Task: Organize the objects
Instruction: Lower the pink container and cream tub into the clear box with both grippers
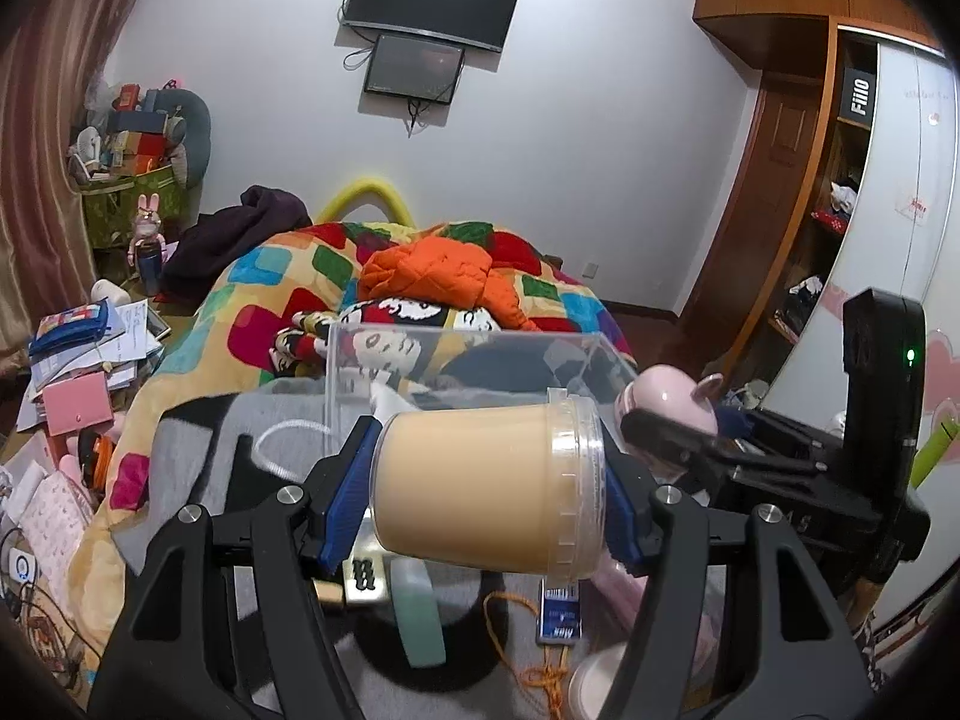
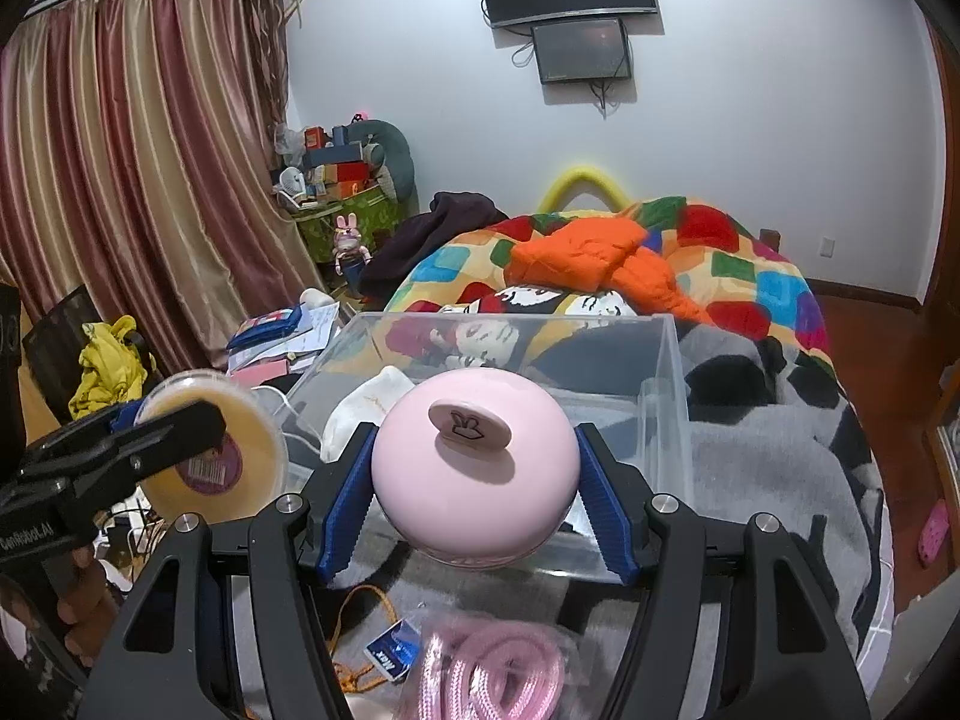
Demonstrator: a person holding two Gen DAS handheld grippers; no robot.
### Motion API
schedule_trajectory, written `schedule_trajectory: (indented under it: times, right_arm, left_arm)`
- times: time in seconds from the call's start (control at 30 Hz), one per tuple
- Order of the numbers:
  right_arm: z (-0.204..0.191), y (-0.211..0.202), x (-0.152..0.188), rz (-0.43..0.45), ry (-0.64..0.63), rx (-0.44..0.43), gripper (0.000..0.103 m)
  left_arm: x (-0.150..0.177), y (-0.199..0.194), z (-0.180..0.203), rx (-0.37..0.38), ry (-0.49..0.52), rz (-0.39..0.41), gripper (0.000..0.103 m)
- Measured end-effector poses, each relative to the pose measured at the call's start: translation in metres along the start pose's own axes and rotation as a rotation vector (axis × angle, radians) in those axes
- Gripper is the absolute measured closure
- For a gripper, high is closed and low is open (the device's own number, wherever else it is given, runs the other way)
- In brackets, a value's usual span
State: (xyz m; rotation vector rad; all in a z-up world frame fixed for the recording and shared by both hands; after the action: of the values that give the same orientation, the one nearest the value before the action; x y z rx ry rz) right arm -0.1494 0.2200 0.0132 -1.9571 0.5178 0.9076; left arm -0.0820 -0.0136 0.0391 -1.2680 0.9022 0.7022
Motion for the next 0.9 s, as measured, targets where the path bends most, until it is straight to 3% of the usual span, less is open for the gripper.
schedule_trajectory:
  times: [0.5, 0.9]
  right_arm:
    - [0.008, 0.022, -0.016, -0.011, 0.004, 0.028, 0.043]
    - [0.024, 0.051, -0.011, -0.068, 0.017, 0.073, 0.043]
  left_arm:
    - [-0.020, 0.034, 0.000, -0.036, 0.030, -0.015, 0.038]
    - [-0.018, 0.072, -0.001, -0.054, 0.045, -0.076, 0.038]
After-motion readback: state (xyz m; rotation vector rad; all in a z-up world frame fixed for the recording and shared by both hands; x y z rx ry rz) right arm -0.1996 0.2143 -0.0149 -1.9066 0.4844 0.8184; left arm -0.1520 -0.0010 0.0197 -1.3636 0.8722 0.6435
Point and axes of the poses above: each gripper's, at about its wrist camera, not at the fingertips, and y roughly the way its jaws point, z to its right, x to its underside, the point moved 2 cm from there along y, roughly the way its jaws point, and after that the axes turned 12 degrees about y, right-handed, at the moved point
